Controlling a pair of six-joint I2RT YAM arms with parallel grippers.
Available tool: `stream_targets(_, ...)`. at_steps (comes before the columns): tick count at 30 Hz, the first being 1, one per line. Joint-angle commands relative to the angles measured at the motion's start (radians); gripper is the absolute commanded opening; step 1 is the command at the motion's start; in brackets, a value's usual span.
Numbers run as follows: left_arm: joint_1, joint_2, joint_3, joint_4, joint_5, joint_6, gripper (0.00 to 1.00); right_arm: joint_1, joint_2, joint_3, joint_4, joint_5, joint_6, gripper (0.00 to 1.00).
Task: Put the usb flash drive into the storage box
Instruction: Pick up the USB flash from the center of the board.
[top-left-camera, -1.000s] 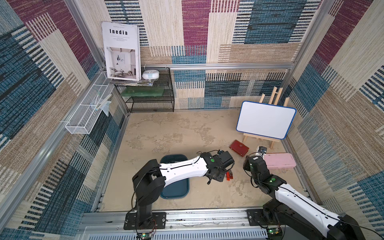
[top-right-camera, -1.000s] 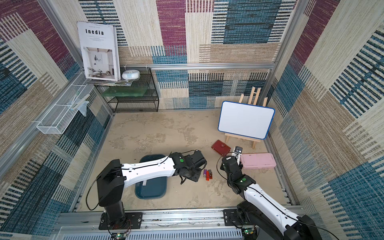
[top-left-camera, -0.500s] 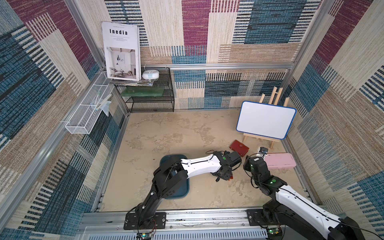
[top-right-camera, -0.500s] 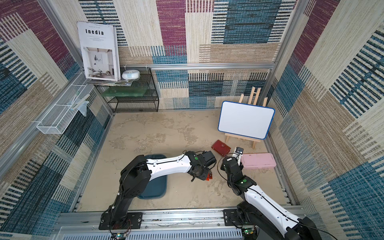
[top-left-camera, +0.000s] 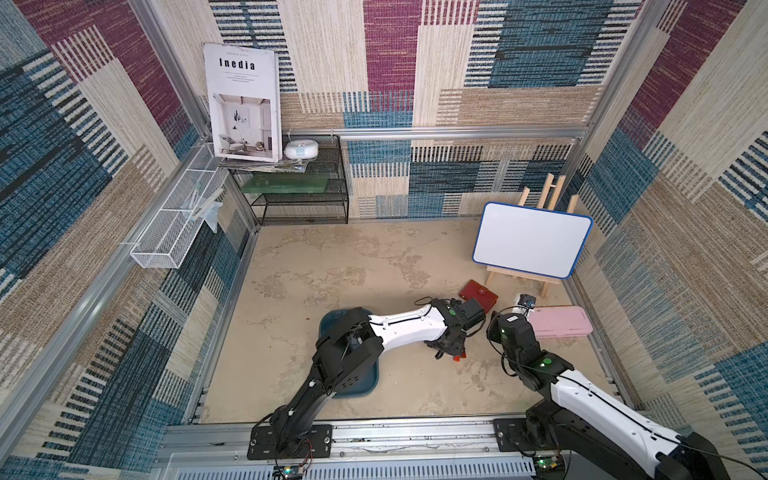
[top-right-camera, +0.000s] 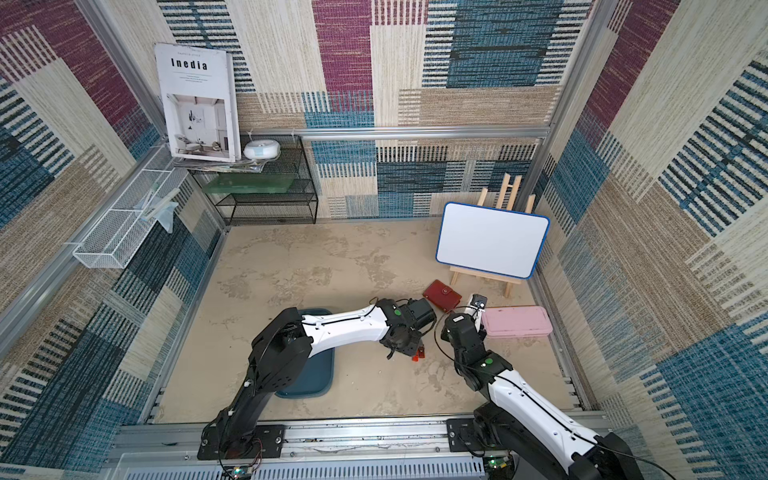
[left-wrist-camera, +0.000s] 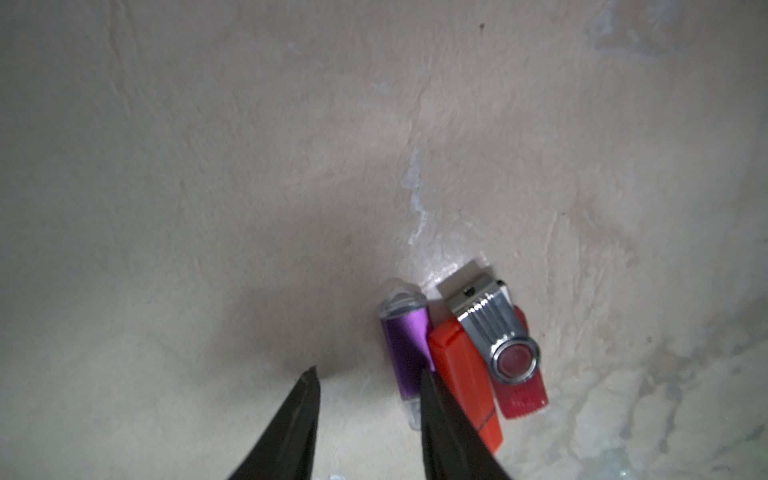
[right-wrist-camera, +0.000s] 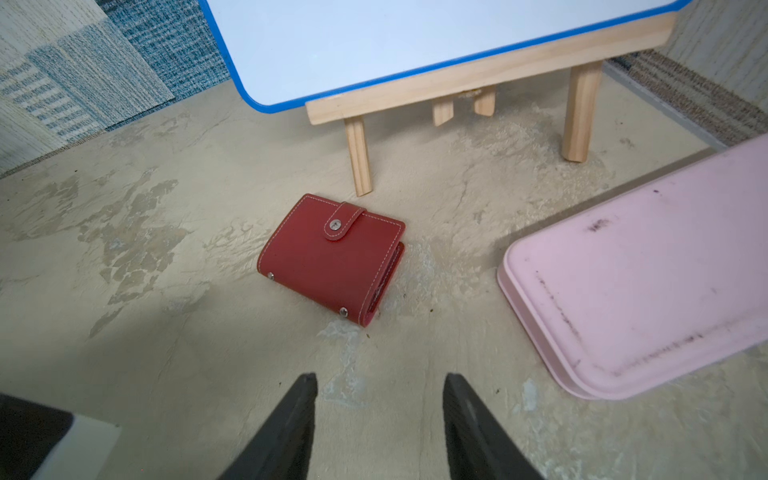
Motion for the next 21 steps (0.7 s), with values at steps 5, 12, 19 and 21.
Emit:
stream_targets(5,-0.004,0.025,0.01,-0.021,0.0,0.001,0.45,0.001,0.006,0.0,0.024,0.01,0.004,0.54)
stream_targets(12,-0.012,0.031,0.019,-0.023,-0.004,-0.003,0.46,0.0,0.01,0.0,0.027,0.007,0.004,0.55)
stream_targets(19,-0.017,0.054,0.036,-0.051,-0.031,0.003,0.46,0.001,0.011,0.0,0.029,0.007,0.004,0.55)
stream_targets(21,-0.018,0.054,0.031,-0.055,-0.033,0.009,0.45,0.0,0.012,-0.001,0.029,0.007,0.004,0.55)
